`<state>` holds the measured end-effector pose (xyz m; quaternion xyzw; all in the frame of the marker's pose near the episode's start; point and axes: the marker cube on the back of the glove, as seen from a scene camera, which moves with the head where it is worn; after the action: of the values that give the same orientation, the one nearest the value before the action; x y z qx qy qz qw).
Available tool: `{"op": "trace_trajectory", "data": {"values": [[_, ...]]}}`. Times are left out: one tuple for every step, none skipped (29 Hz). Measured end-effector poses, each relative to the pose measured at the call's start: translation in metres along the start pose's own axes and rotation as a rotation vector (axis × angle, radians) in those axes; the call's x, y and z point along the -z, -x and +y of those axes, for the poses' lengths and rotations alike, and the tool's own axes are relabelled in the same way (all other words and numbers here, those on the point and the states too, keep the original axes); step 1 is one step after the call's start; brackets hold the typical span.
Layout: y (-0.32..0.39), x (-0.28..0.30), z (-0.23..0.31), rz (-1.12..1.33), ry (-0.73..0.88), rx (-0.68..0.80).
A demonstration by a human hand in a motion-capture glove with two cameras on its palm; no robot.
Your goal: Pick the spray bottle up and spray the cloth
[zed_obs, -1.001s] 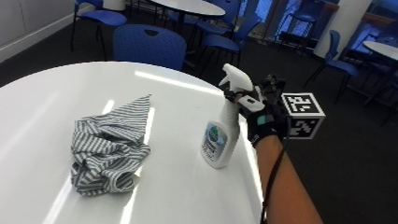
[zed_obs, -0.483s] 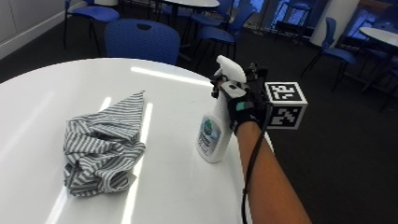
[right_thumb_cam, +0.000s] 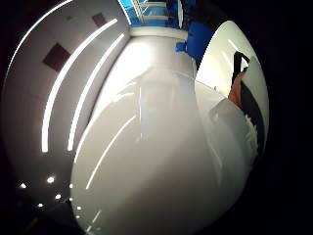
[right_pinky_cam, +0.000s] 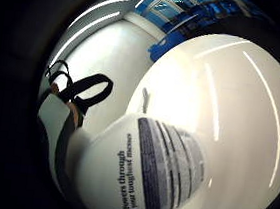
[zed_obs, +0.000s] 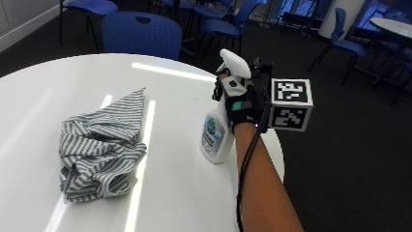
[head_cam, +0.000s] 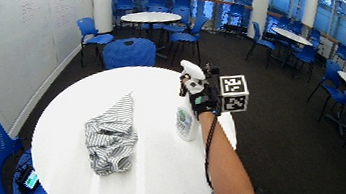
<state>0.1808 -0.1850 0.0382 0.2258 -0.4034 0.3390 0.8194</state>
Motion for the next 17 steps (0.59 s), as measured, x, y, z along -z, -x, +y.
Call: {"op": "trace_trajectory", "data": {"values": [[0.002, 0.0, 0.001, 0.003, -0.004, 0.006], [0.004, 0.001, 0.001, 0.006, -0.008, 0.012], [0.006, 0.001, 0.001, 0.008, -0.012, 0.017], [0.007, 0.002, 0.001, 0.009, -0.016, 0.021], [0.009, 0.003, 0.001, 0.011, -0.02, 0.025], [0.01, 0.004, 0.002, 0.013, -0.025, 0.027], [0.011, 0.004, 0.002, 0.014, -0.031, 0.029], [0.011, 0.005, 0.003, 0.016, -0.036, 0.03], [0.011, 0.006, 0.004, 0.018, -0.042, 0.03], [0.01, 0.007, 0.005, 0.02, -0.047, 0.029], [0.009, 0.008, 0.005, 0.022, -0.052, 0.028], [0.007, 0.01, 0.005, 0.023, -0.057, 0.026], [0.005, 0.011, 0.005, 0.025, -0.061, 0.024], [0.004, 0.012, 0.005, 0.025, -0.064, 0.022], [0.002, 0.013, 0.005, 0.026, -0.065, 0.02], [0.0, 0.014, 0.004, 0.026, -0.062, 0.018], [-0.001, 0.015, 0.003, 0.026, -0.057, 0.018]]}}
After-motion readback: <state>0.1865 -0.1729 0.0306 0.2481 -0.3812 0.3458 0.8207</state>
